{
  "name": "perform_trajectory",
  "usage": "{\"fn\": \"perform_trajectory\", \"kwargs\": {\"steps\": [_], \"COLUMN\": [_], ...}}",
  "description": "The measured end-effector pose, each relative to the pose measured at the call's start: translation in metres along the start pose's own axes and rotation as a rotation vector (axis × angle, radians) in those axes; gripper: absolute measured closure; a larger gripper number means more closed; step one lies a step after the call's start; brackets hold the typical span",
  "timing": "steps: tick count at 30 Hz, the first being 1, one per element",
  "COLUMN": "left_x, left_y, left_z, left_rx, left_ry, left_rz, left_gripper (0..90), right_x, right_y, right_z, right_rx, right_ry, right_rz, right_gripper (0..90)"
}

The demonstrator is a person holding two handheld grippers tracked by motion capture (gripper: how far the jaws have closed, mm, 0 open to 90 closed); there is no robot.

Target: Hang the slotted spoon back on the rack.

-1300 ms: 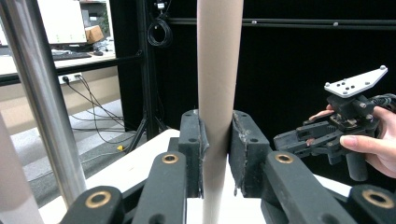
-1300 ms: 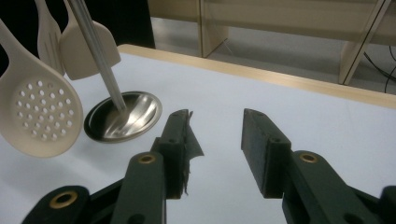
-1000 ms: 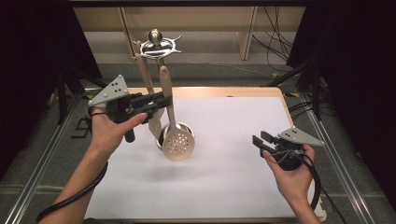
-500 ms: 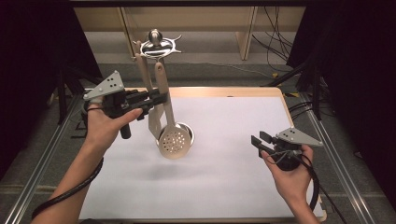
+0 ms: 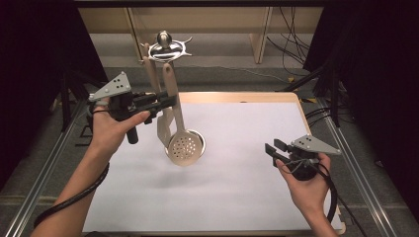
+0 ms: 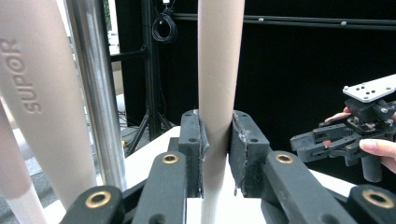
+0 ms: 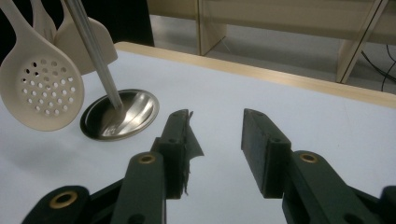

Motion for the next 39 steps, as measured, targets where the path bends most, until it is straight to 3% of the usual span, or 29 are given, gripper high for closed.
{"fn": "perform_trajectory", "kwargs": {"steps": [10, 12, 18, 22, 23, 25, 31, 34, 35, 37, 38, 39], "left_x": [0.004, 0.005, 0.007, 0.009, 0.01, 0.011, 0.013, 0.014, 0.017, 0.018, 0.015, 0.016], "left_y": [-0.002, -0.002, -0.002, -0.001, -0.001, -0.001, 0.0, -0.001, -0.001, -0.002, -0.002, -0.002], "left_z": [-0.001, -0.001, -0.002, -0.004, -0.004, -0.004, -0.005, -0.008, -0.009, -0.01, -0.009, -0.009], "left_rx": [-0.001, -0.007, -0.025, -0.041, -0.042, -0.047, -0.057, -0.061, -0.064, -0.066, -0.067, -0.066], "left_ry": [0.016, 0.028, 0.05, 0.072, 0.078, 0.085, 0.112, 0.128, 0.099, 0.104, 0.138, 0.136], "left_rz": [-0.013, -0.019, -0.027, -0.019, -0.014, -0.011, 0.003, 0.011, 0.016, 0.026, 0.028, 0.033], "left_gripper": [75.1, 75.0, 74.4, 73.3, 72.9, 72.3, 71.1, 70.8, 70.6, 70.2, 70.2, 70.0], "right_x": [0.0, 0.003, 0.002, 0.003, 0.001, 0.0, -0.001, 0.001, 0.0, 0.0, 0.0, 0.0], "right_y": [-0.001, -0.002, -0.001, -0.001, -0.001, -0.002, -0.001, -0.001, -0.001, -0.001, -0.001, -0.001], "right_z": [0.002, 0.001, 0.001, 0.0, 0.0, 0.0, -0.001, -0.002, -0.003, -0.003, -0.003, -0.003], "right_rx": [-0.01, -0.006, -0.007, -0.005, -0.005, -0.009, 0.004, 0.01, 0.012, 0.014, 0.014, 0.005], "right_ry": [0.019, -0.007, -0.008, -0.01, 0.017, 0.026, 0.028, 0.0, 0.0, -0.004, -0.004, -0.01], "right_rz": [0.008, 0.016, 0.013, 0.014, 0.015, 0.014, 0.007, 0.009, 0.004, 0.001, 0.001, -0.001], "right_gripper": [62.7, 62.7, 62.7, 62.7, 62.7, 62.7, 62.7, 62.7, 62.7, 62.7, 62.7, 62.7]}}
Point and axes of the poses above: each handheld gripper's, and its own axes: y roughly backward along the jaws, z roughly out of its top, x roughly to its left, the point moved 10 cm from there along -y, roughly forward along the jaws, and after that the axes turned 11 degrees about -y, right-handed, at the moved point
